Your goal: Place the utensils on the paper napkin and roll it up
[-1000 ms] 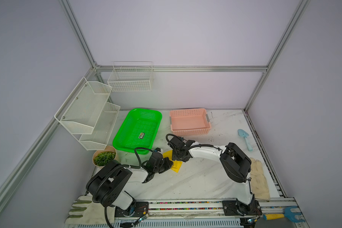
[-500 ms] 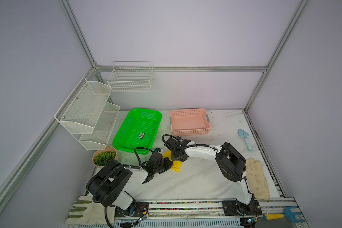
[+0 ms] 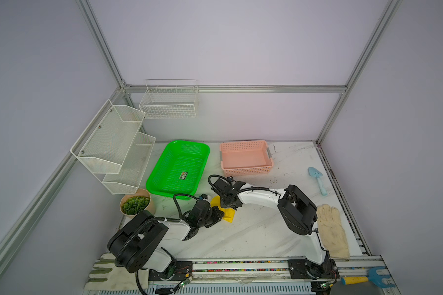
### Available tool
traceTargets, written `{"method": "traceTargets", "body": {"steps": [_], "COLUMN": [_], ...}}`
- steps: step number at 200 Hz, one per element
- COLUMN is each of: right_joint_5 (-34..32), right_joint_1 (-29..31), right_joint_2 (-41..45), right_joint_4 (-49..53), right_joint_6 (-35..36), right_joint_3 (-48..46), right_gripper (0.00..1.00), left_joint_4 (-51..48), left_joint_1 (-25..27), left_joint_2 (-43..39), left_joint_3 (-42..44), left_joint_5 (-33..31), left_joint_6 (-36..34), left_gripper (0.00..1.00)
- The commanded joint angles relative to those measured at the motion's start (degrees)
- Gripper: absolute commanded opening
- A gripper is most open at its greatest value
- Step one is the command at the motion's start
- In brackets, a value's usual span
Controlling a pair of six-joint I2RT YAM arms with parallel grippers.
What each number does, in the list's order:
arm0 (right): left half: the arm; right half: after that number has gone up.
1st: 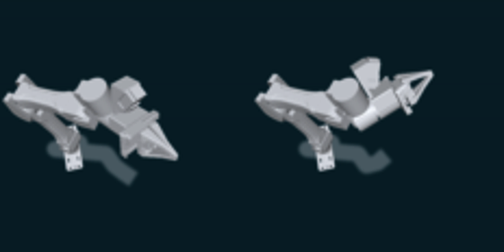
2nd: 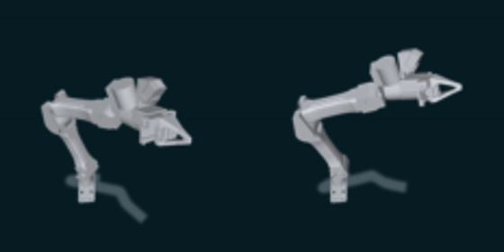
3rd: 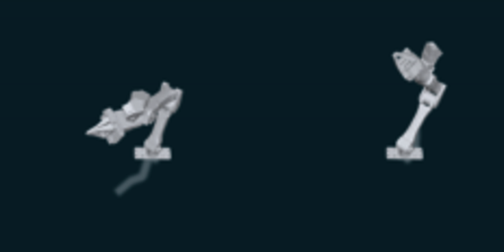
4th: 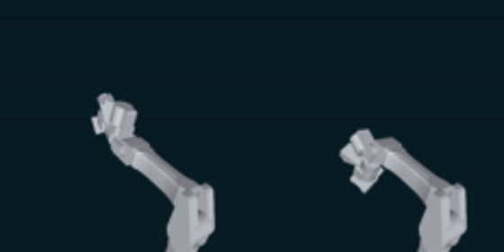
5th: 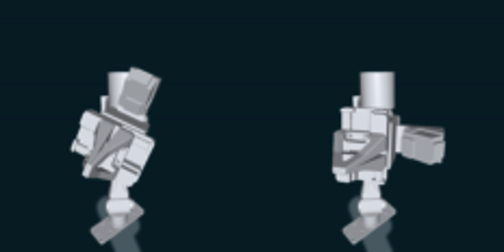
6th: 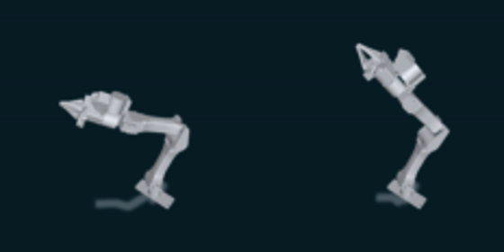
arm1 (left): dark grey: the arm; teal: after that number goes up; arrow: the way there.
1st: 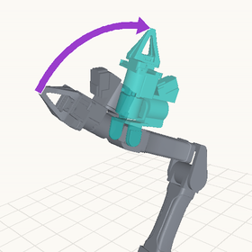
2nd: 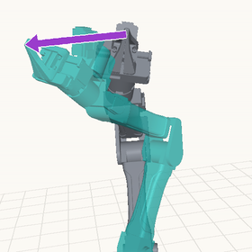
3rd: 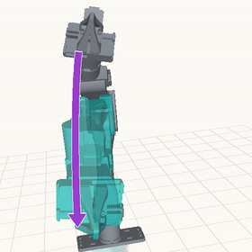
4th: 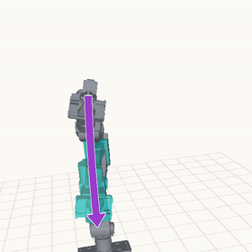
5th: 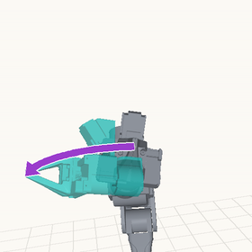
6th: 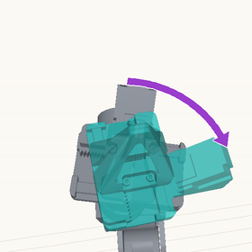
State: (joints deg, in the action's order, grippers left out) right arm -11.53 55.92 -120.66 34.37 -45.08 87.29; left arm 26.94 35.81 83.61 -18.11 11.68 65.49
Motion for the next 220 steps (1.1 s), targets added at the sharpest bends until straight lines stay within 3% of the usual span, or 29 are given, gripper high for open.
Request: {"method": "traceTargets", "body": {"steps": [1, 47, 67, 93, 100, 129, 141, 192, 220], "right_joint_5": [0.8, 0.6, -0.12, -0.26, -0.34, -2.26, -3.32, -6.38, -6.71], "right_joint_1": [0.24, 0.32, 0.29, 0.35, 0.36, 0.68, 0.82, 0.84, 0.83], "right_joint_2": [-2.96, -3.2, -3.01, -2.62, -2.52, -1.06, 0.22, 5.39, 8.9], "right_joint_4": [1.4, 1.58, 2.18, 2.16, 2.41, 4.91, 6.03, 7.55, 2.63], "right_joint_6": [0.16, 0.61, 0.76, 1.22, 1.43, 1.64, 1.51, 0.63, 1.19], "right_joint_3": [-0.78, -1.25, -1.28, -1.14, -0.94, 0.6, 1.25, 1.28, -1.82], "right_gripper": [0.25, 0.25, 0.17, 0.14, 0.16, 0.45, 0.49, 0.51, 0.42], "left_joint_4": [-2.23, -2.53, -2.79, -2.92, -2.88, -3.19, -3.16, -4.25, -6.3], "left_joint_1": [0.49, 0.49, 0.48, 0.5, 0.48, 0.5, 0.47, 0.46, 0.46], "left_joint_2": [0.76, -0.18, -0.64, -0.7, -0.71, -0.93, -0.91, -2.05, -5.57], "left_joint_3": [1.51, 1.93, 2.11, 2.11, 2.11, 2.04, 2.08, 2.02, 1.86], "left_joint_5": [0.18, -0.24, -0.54, -0.53, -0.53, -0.61, -0.74, -1.17, -1.95], "left_joint_6": [0.95, 0.86, 0.95, 0.95, 0.95, 0.95, 1.04, 1.04, 0.53], "left_gripper": [0.07, 0.07, 0.07, 0.07, 0.07, 0.07, 0.07, 0.07, 0.07]}}
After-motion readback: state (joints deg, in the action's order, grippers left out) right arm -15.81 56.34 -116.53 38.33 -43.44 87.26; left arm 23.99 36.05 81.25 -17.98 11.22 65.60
